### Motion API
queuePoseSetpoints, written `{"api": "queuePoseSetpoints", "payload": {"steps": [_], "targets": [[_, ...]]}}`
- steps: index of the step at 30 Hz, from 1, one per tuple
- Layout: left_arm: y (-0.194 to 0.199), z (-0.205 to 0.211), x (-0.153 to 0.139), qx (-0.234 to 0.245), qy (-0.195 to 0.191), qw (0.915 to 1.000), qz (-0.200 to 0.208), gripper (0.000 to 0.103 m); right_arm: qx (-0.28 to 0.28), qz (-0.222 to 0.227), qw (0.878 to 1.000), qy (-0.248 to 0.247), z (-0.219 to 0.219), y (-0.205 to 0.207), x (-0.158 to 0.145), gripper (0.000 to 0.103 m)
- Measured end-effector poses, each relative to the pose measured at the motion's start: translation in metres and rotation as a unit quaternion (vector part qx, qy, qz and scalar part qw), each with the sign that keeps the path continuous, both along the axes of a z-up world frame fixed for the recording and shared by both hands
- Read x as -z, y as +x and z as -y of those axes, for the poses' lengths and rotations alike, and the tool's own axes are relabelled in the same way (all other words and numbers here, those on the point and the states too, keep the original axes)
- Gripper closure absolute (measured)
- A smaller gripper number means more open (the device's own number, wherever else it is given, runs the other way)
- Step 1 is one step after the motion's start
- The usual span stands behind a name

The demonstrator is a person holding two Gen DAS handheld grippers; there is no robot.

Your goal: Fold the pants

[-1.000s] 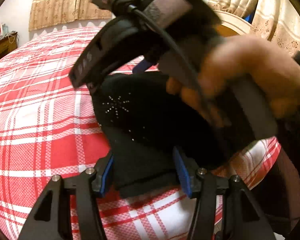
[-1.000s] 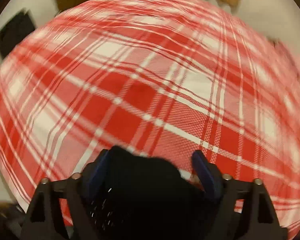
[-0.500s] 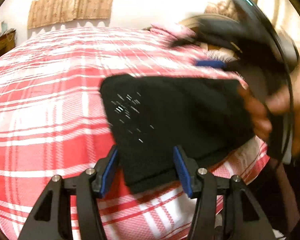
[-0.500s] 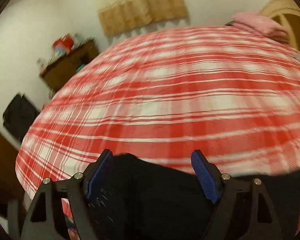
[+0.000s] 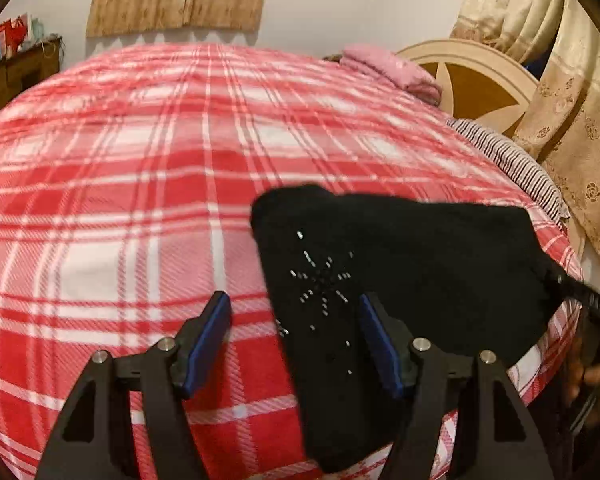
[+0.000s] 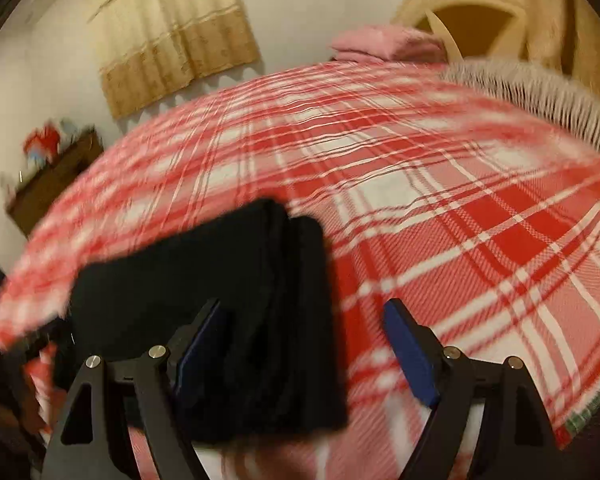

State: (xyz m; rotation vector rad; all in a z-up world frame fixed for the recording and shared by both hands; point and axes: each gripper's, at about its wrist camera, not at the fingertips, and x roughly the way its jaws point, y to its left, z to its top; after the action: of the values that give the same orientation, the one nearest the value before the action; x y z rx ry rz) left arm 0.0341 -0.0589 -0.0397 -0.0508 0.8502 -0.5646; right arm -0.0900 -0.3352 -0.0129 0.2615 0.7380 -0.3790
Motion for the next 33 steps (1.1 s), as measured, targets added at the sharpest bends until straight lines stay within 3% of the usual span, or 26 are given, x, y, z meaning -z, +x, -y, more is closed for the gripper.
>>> {"api": "queuePoseSetpoints", "payload": {"steps": [4,6,8,11,16,19,21,22,25,29,33], "targets": [[-0.008,0.011,0.001,0.005,0.011,0.9999,0.006,0.034,-0.03,0.007,0.999,0.04,-0.017,-0.007,0.007,0.022],[-0.011,0.013,0.002,0.006,0.002,1.0,-0.002,0.026,-0.036,0.019,0.997,0.059,-0.016,-0.008,0.007,0.022],[-0.012,0.017,0.003,0.015,0.0,0.9999,-0.006,0.023,-0.02,0.056,0.99,0.128,0.002,-0.014,0.007,0.022],[-0.012,0.025,0.004,0.016,0.019,0.9997,-0.001,0.023,-0.009,0.083,0.982,0.17,0.014,-0.016,0.007,0.022],[-0.01,0.03,0.002,0.007,0.033,0.9994,-0.01,0.023,0.0,0.041,0.994,0.102,-0.007,-0.002,0.011,0.024],[-0.012,0.033,0.002,0.001,0.046,0.9989,-0.007,0.029,0.033,0.037,0.994,0.099,-0.004,-0.002,0.011,0.035],[-0.014,0.035,0.002,-0.001,0.052,0.9986,-0.006,0.039,0.056,0.033,0.994,0.088,-0.005,-0.002,0.013,0.046],[-0.014,0.036,0.001,-0.003,0.054,0.9985,-0.005,0.041,0.06,0.026,0.995,0.075,-0.008,-0.001,0.014,0.055],[-0.015,0.038,0.0,-0.003,0.052,0.9986,-0.009,0.056,0.056,0.006,0.998,0.017,-0.023,0.004,0.014,0.059],[-0.014,0.037,-0.002,-0.006,0.04,0.999,-0.02,0.074,0.051,-0.009,0.998,-0.023,-0.033,0.007,0.014,0.064],[-0.02,0.04,-0.007,-0.005,0.048,0.9988,-0.004,0.081,0.043,-0.021,0.996,-0.078,-0.048,0.007,0.011,0.066]]}}
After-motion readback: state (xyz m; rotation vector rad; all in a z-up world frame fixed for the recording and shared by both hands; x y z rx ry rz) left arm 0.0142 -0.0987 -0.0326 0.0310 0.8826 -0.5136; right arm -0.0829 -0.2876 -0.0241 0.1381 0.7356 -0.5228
